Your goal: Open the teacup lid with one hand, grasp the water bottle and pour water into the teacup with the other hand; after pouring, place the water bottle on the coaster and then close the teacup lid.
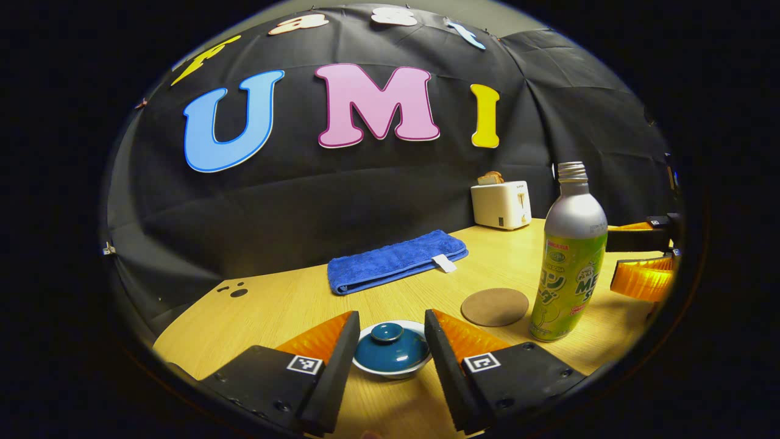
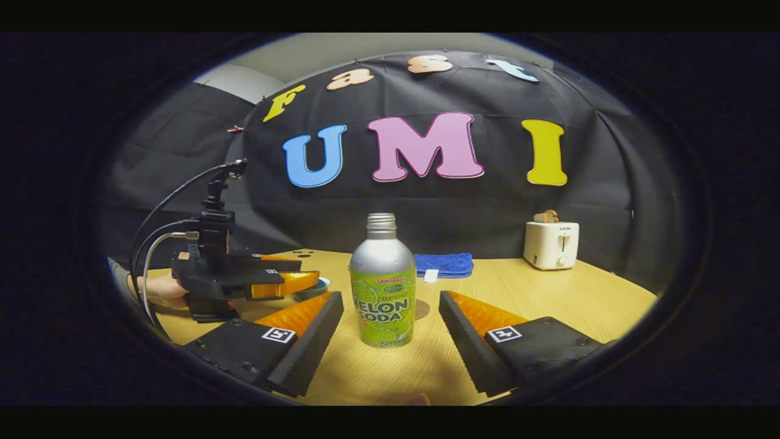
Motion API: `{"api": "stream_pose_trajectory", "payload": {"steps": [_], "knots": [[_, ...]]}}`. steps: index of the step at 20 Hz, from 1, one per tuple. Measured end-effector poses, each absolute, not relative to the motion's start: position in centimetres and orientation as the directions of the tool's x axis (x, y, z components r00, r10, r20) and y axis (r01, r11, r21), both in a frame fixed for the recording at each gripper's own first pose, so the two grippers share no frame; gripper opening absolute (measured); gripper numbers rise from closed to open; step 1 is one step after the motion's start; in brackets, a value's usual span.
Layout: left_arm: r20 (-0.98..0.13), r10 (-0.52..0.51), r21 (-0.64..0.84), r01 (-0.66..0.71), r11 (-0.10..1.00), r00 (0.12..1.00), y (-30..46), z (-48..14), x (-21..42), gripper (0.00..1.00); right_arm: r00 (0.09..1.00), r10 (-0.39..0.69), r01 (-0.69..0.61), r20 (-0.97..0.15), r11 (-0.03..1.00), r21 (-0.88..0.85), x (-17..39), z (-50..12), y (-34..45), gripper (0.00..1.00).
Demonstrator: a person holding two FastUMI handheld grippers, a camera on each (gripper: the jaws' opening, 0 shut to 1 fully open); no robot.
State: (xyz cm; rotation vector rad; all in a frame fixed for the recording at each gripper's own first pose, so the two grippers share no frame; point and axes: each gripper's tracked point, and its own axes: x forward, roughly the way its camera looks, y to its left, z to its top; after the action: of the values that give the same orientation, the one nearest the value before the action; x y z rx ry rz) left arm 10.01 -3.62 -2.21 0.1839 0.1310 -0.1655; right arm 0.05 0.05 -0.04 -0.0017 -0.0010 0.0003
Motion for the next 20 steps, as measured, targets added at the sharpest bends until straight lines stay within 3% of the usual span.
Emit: {"api": "stream_pose_trajectory", "payload": {"steps": [5, 11, 13, 20], "knots": [[-0.167, -0.163, 0.183, 0.193, 0.964, 0.973, -4.08, -2.5, 10.43, 0.63, 1.0, 0.0, 0.0, 0.001, 1.0, -0.002, 0.1, 0.0, 0.02, 0.98], [-0.19, -0.155, 0.179, 0.19, 0.965, 0.969, -3.89, -2.83, 10.65, 0.47, 1.0, 0.0, 0.0, 0.001, 1.0, -0.002, 0.05, -0.05, 0.01, 0.98], [-0.187, -0.151, 0.177, 0.184, 0.967, 0.971, -3.71, -2.78, 10.71, 0.37, 1.0, 0.001, -0.001, 0.001, 1.0, -0.002, 0.07, -0.05, -0.01, 0.98], [-0.168, -0.137, 0.168, 0.165, 0.972, 0.976, -3.53, -2.63, 10.71, 0.35, 1.0, 0.0, 0.0, 0.001, 1.0, -0.002, 0.02, -0.03, 0.08, 0.98]]}}
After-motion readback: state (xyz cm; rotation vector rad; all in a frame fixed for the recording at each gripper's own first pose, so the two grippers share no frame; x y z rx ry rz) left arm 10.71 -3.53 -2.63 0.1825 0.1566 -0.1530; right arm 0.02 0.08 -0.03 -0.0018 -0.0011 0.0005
